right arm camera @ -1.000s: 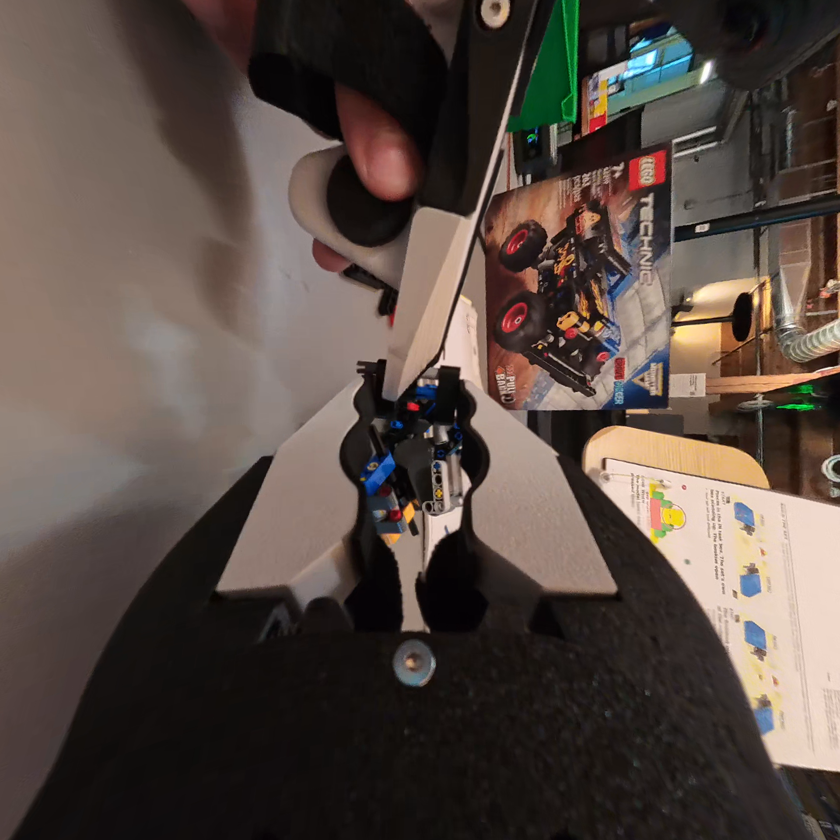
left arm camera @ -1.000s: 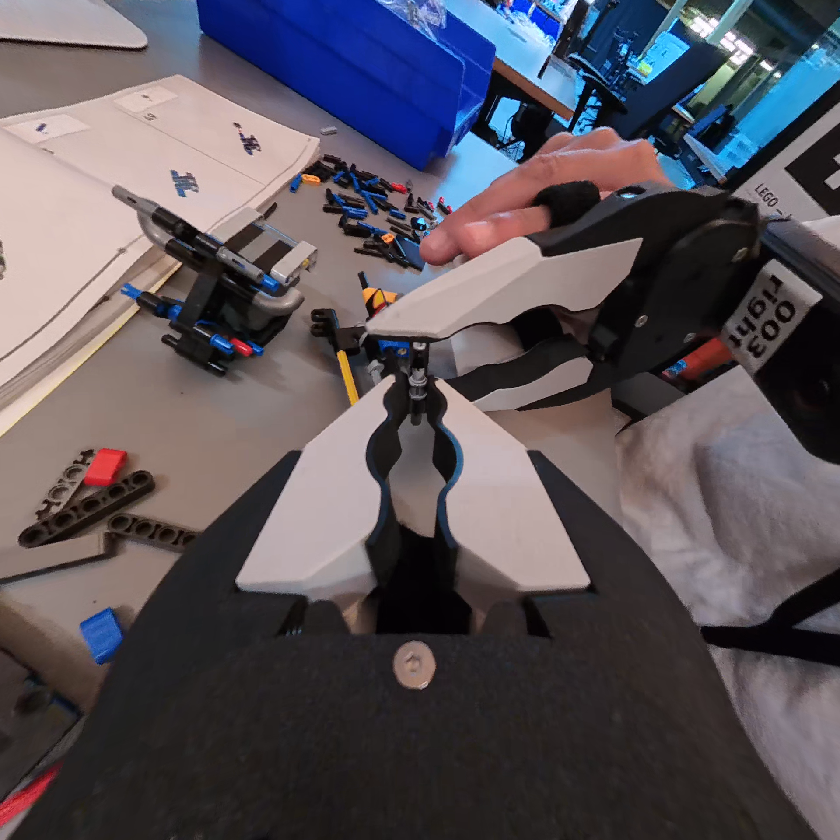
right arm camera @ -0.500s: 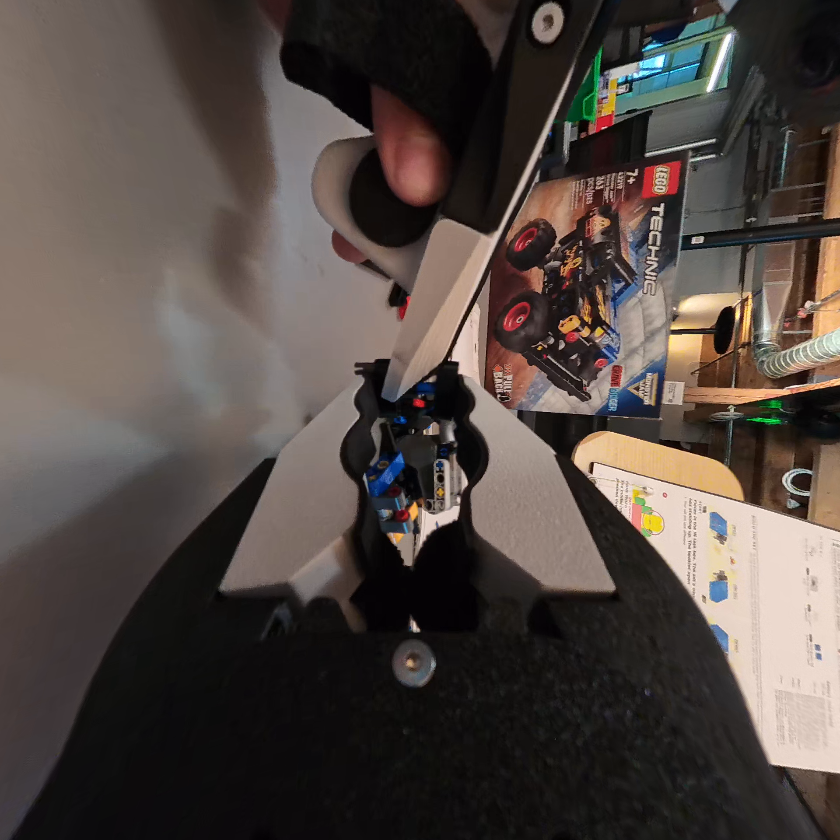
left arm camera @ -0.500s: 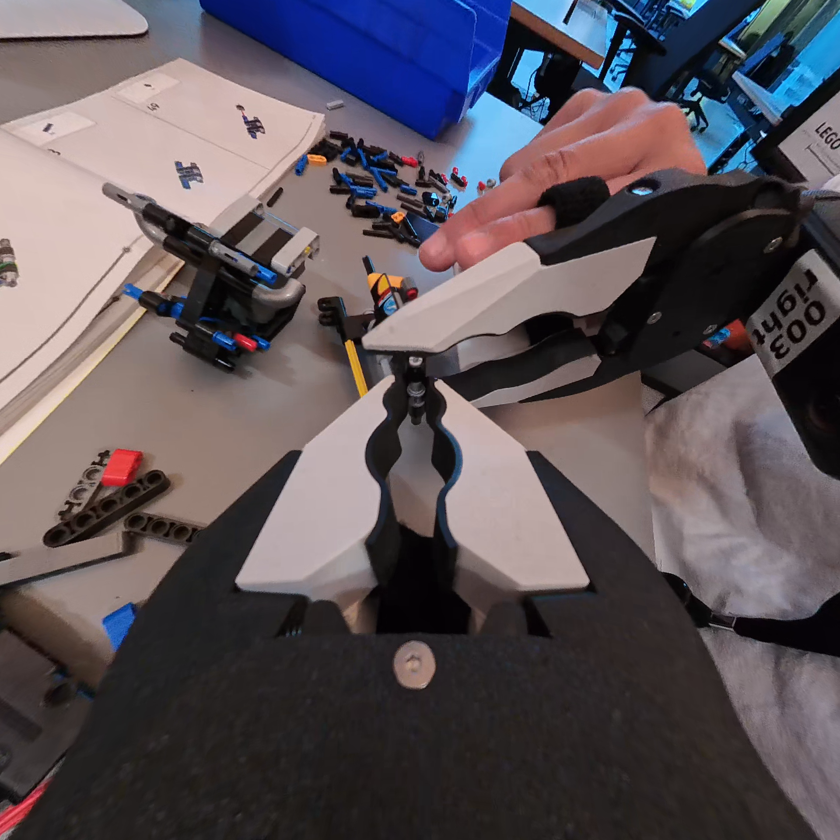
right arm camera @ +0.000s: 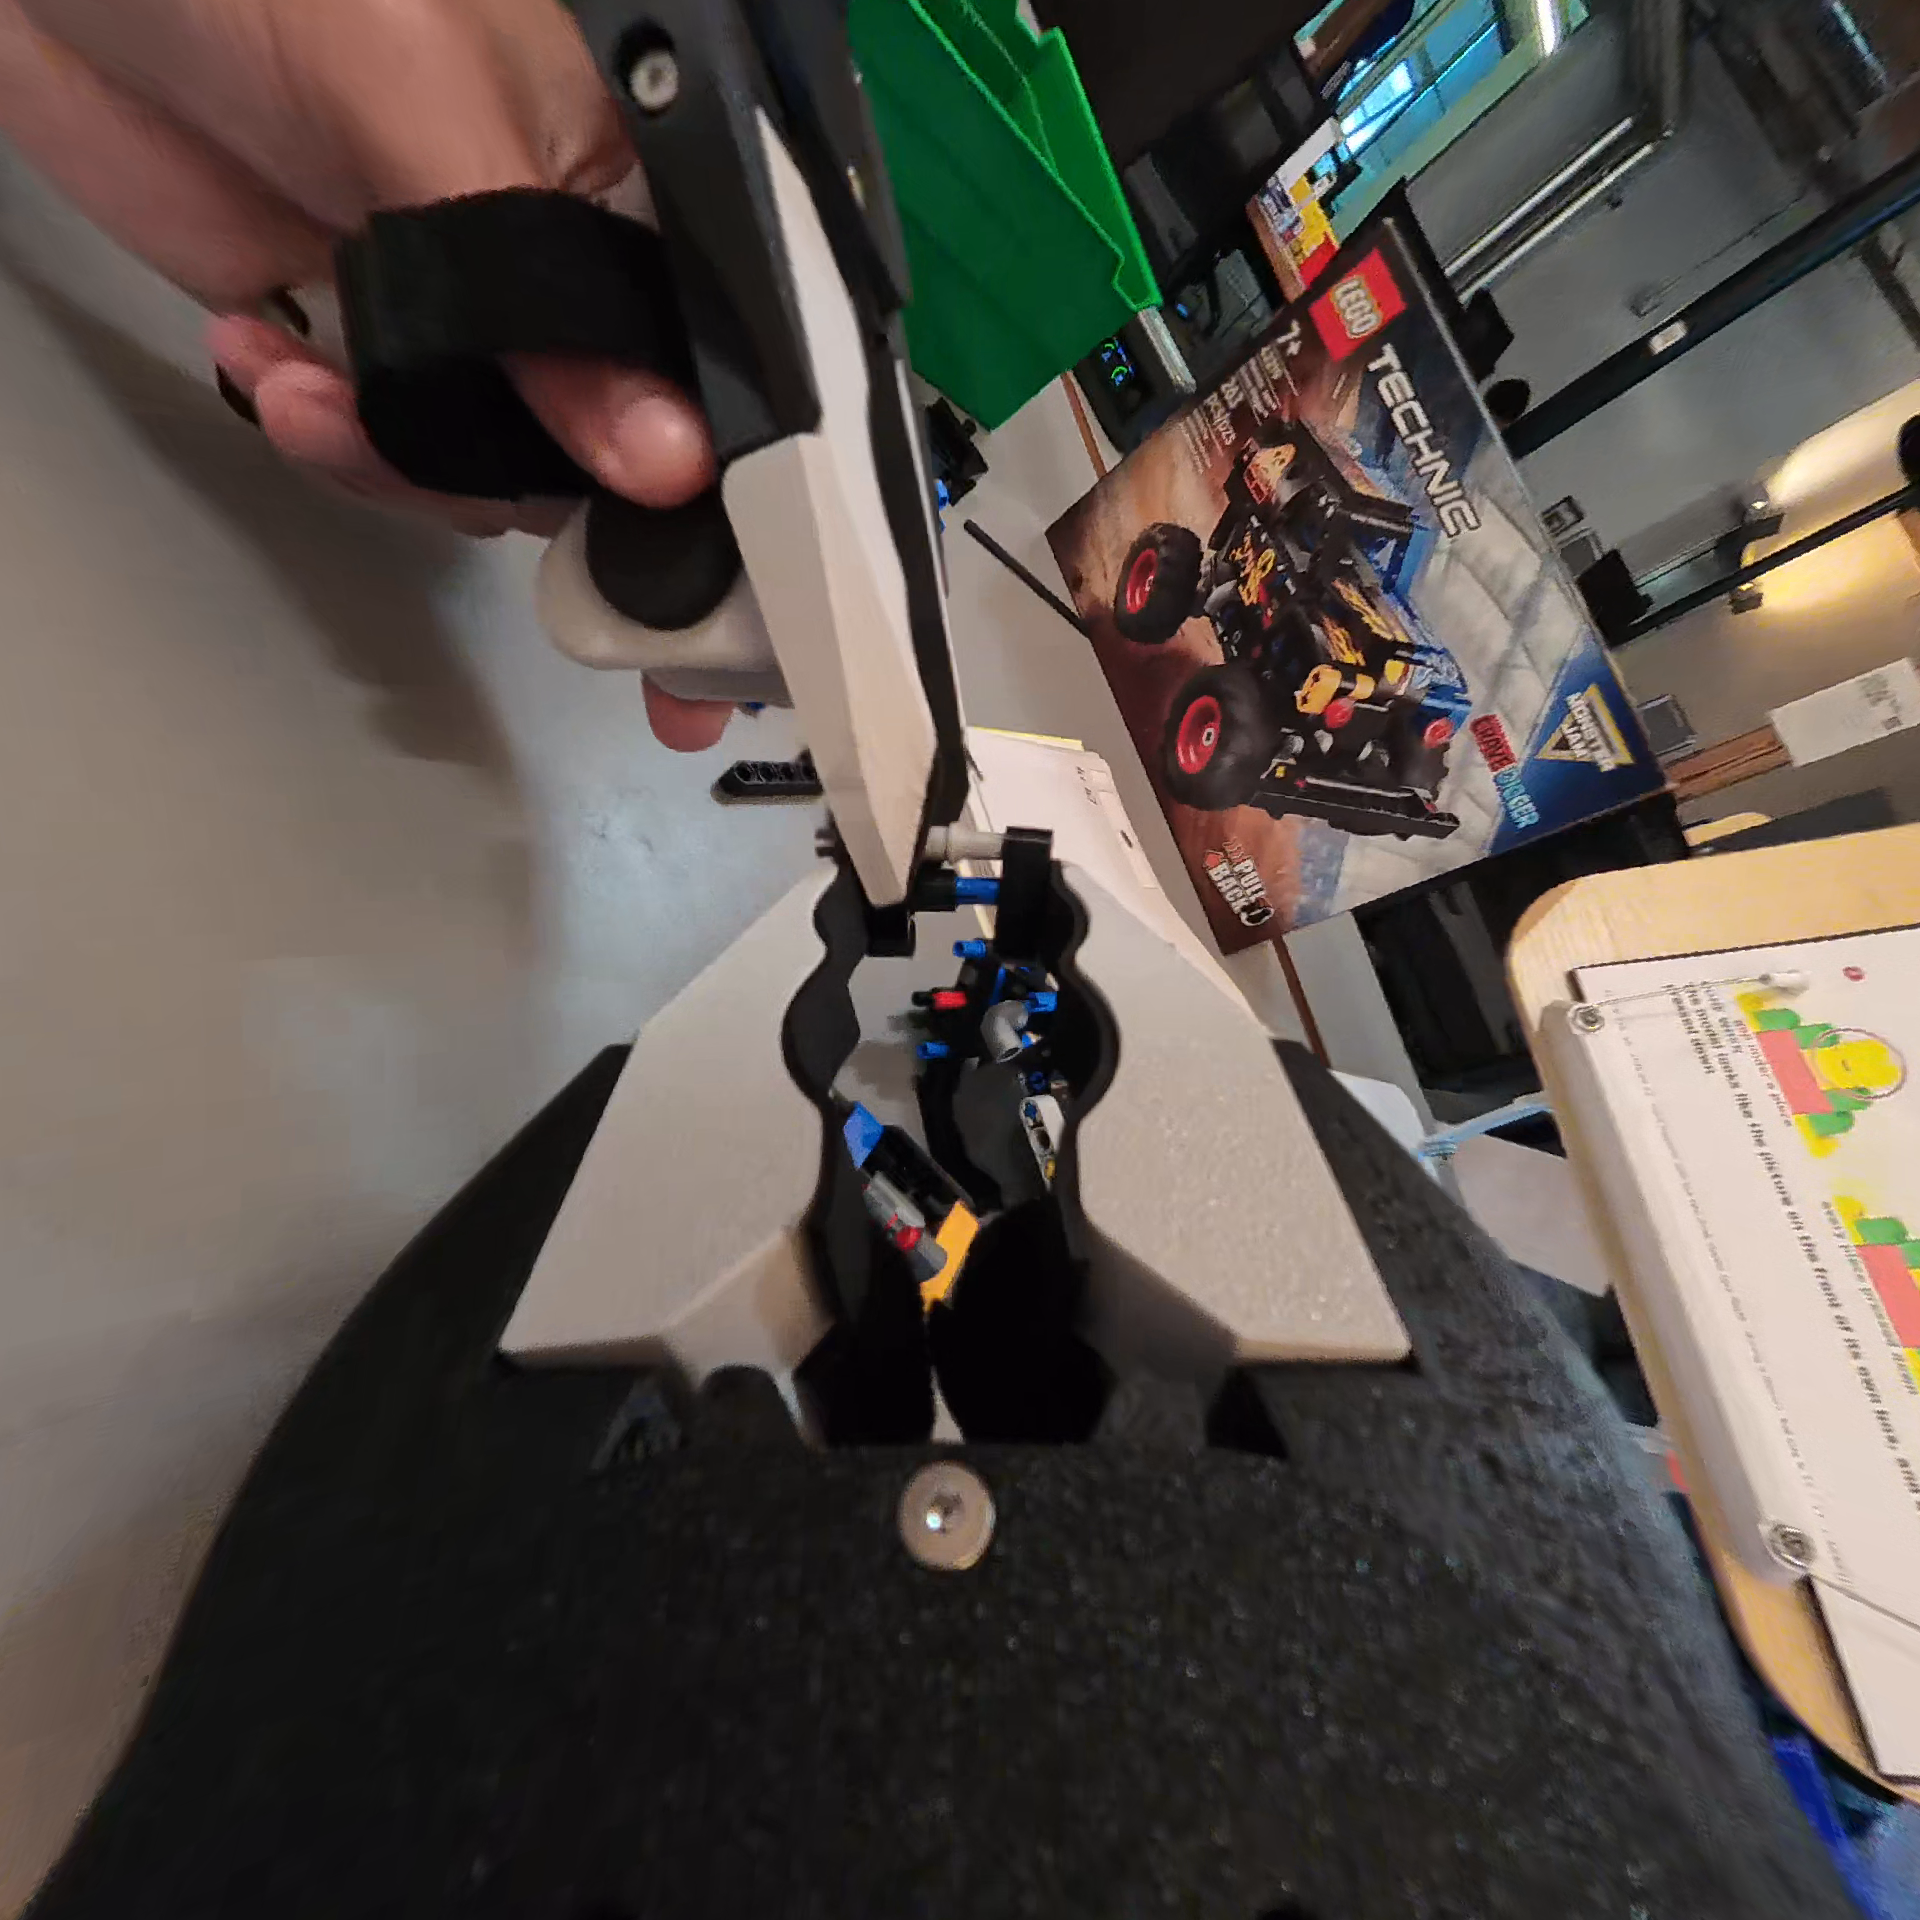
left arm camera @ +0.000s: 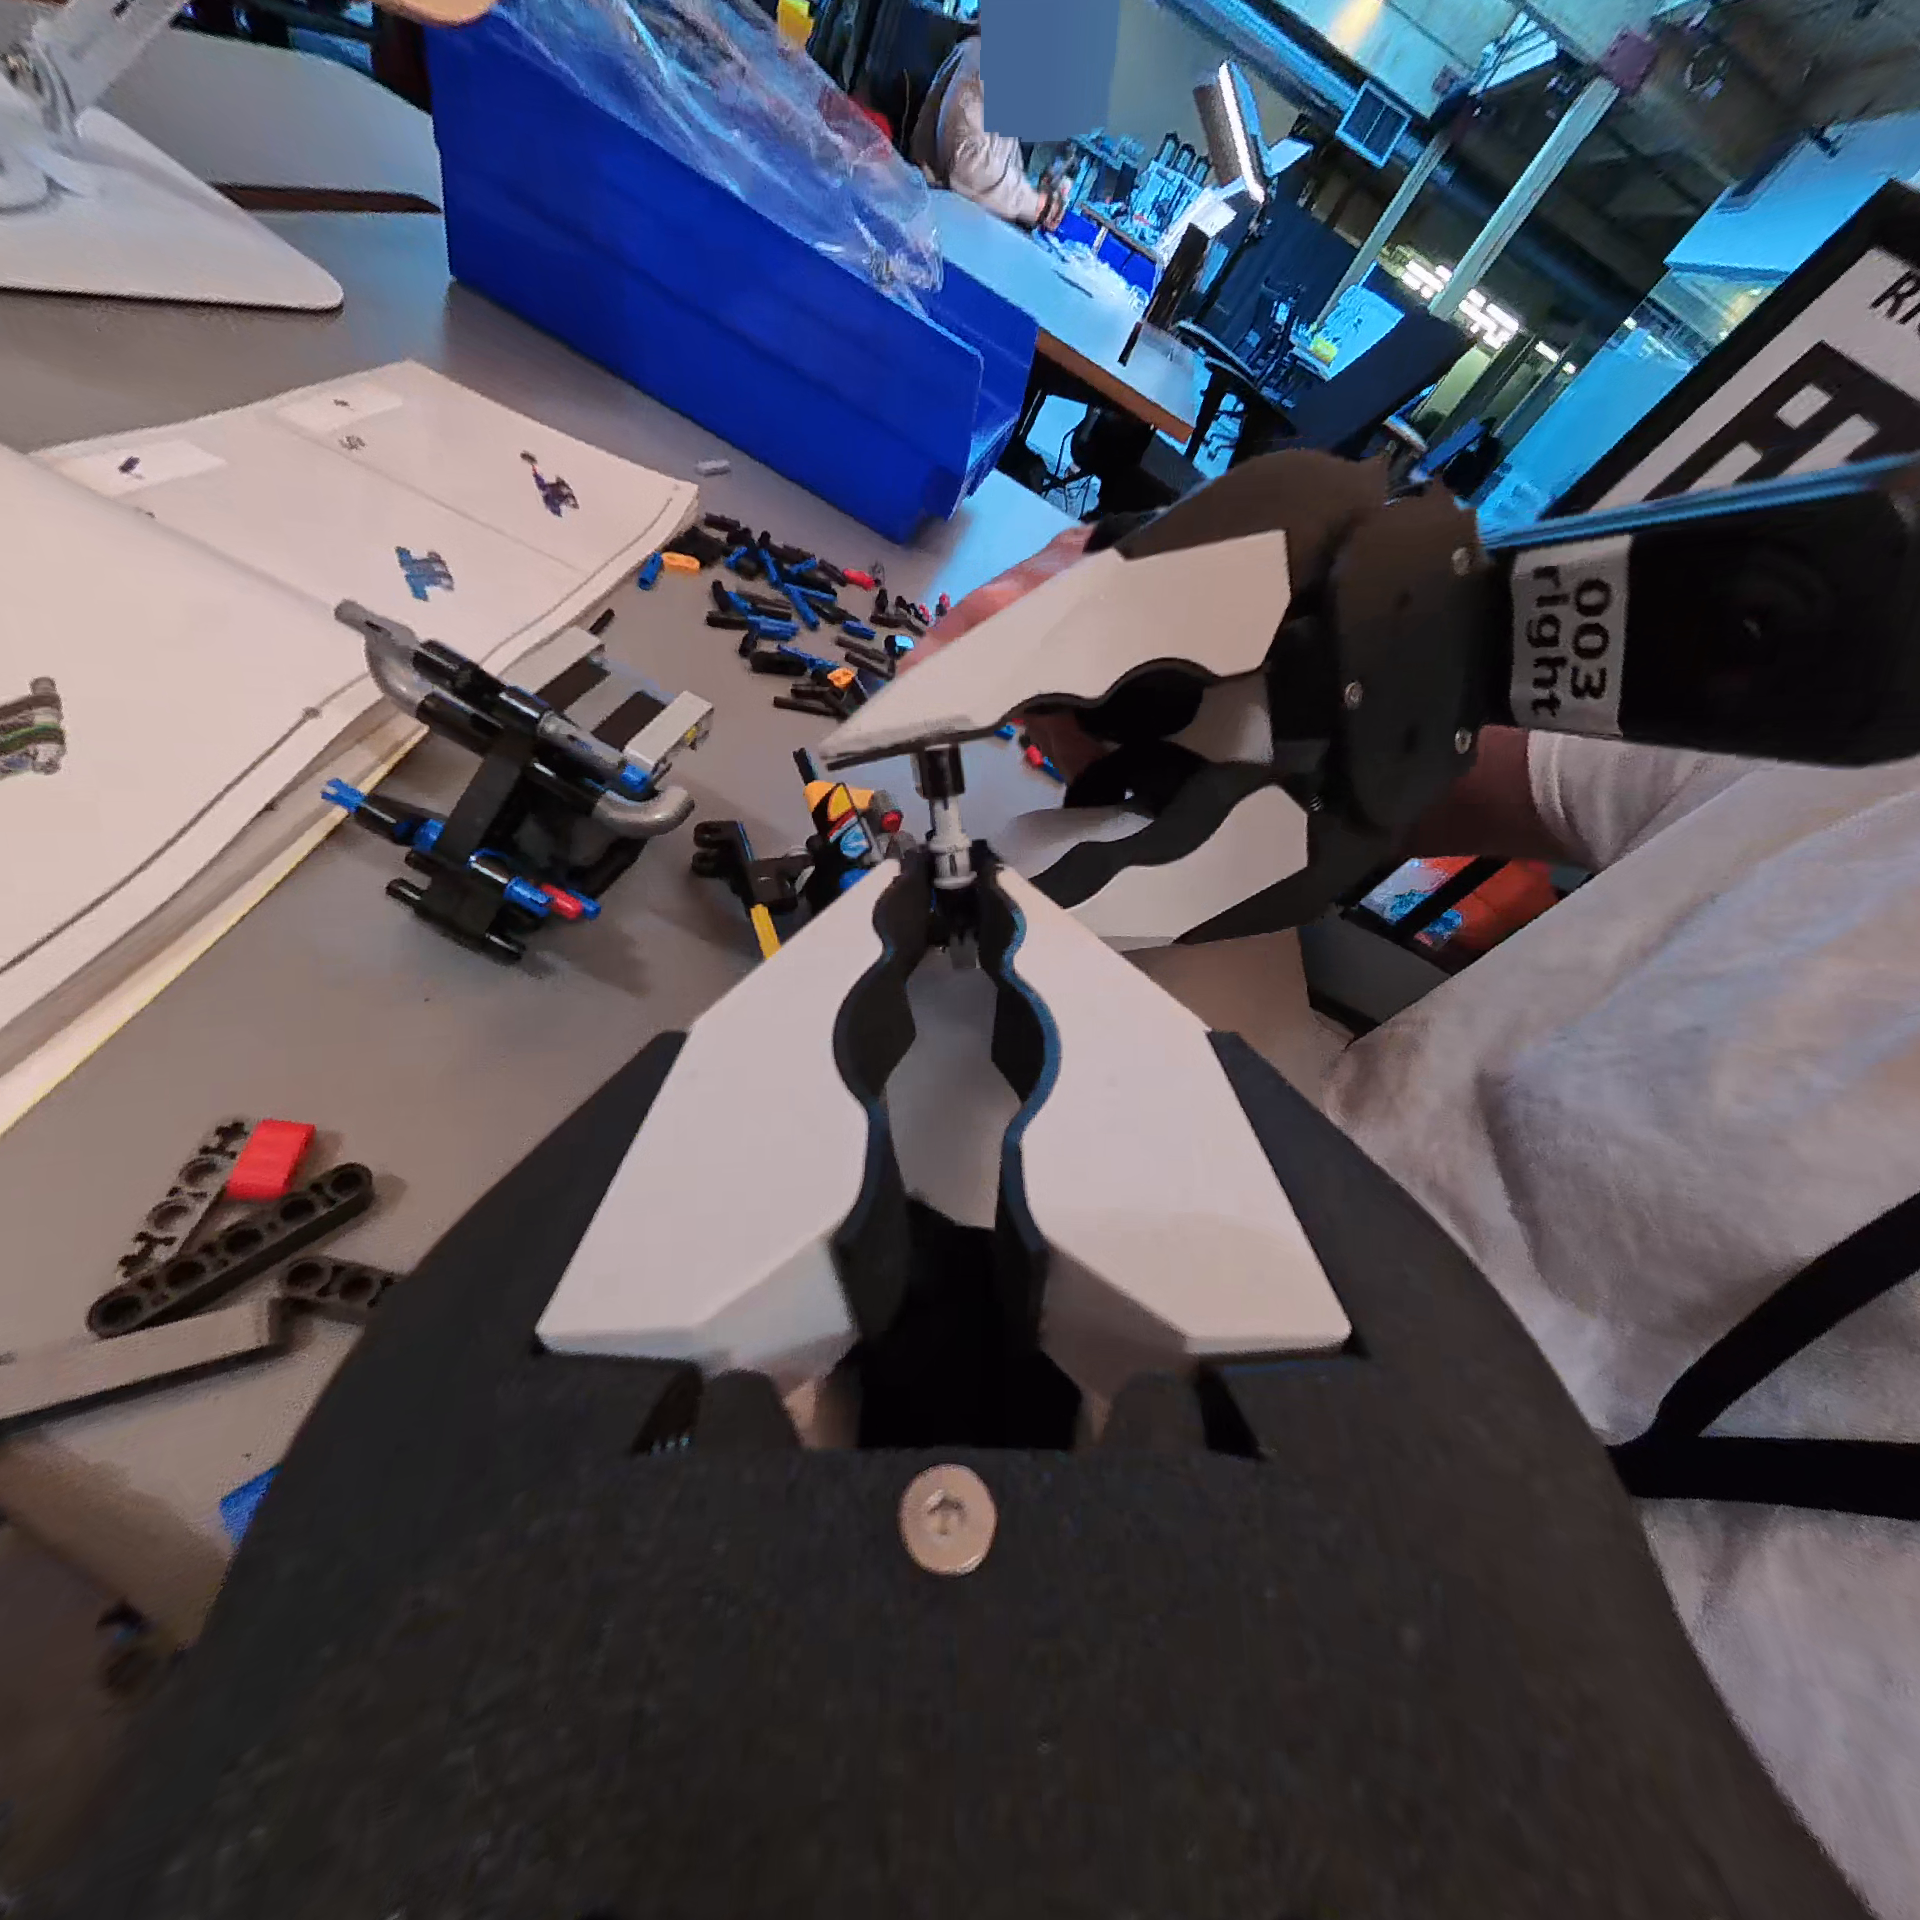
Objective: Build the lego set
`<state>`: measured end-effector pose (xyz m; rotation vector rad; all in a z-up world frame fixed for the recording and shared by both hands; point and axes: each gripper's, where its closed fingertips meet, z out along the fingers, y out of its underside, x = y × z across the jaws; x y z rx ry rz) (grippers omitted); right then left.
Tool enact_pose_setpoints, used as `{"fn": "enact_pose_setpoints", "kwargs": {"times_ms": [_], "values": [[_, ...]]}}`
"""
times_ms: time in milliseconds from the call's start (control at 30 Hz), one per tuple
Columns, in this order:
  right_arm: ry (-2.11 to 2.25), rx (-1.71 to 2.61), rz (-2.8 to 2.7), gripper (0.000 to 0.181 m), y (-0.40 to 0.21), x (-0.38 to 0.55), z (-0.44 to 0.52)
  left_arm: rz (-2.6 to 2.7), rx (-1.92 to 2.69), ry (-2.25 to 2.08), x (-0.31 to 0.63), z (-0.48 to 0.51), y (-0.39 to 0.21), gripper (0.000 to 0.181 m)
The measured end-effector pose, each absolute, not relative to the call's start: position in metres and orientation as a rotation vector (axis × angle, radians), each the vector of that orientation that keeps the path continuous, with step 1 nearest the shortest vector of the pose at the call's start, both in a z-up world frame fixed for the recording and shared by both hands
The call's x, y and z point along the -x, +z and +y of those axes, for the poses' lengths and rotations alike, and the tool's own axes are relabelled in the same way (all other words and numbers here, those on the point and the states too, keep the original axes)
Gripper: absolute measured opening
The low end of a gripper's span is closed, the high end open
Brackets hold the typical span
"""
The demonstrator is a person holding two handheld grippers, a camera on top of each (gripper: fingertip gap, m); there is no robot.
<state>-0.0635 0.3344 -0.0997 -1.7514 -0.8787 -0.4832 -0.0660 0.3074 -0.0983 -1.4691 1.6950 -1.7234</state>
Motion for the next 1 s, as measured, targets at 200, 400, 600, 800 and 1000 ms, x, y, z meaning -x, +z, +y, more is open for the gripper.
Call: {"fn": "enact_pose_setpoints", "kwargs": {"times_ms": [200, 400, 600, 800, 1000], "values": [[-0.609, 1.722, -0.942, 0.032, -0.104, 0.064, 0.334, 1.758, 1.465, -1.629, 0.067, 0.307, -0.105, 0.005], [-0.495, 1.76, -0.905, 0.032, -0.108, 0.066, 0.333, 1.776, 1.442, -1.588, 0.066, 0.307, -0.104, 0.005], [-0.536, 1.779, -0.877, 0.036, -0.107, 0.062, 0.34, 1.775, 1.564, -1.63, 0.065, 0.313, -0.107, 0.005], [-0.635, 1.718, -0.988, 0.04, -0.115, 0.067, 0.339, 1.828, 1.604, -1.619, 0.068, 0.31, -0.117, 0.005], [-0.676, 1.69, -1.031, 0.036, -0.117, 0.07, 0.338, 1.865, 1.578, -1.542, 0.069, 0.309, -0.12, 0.006]]}}
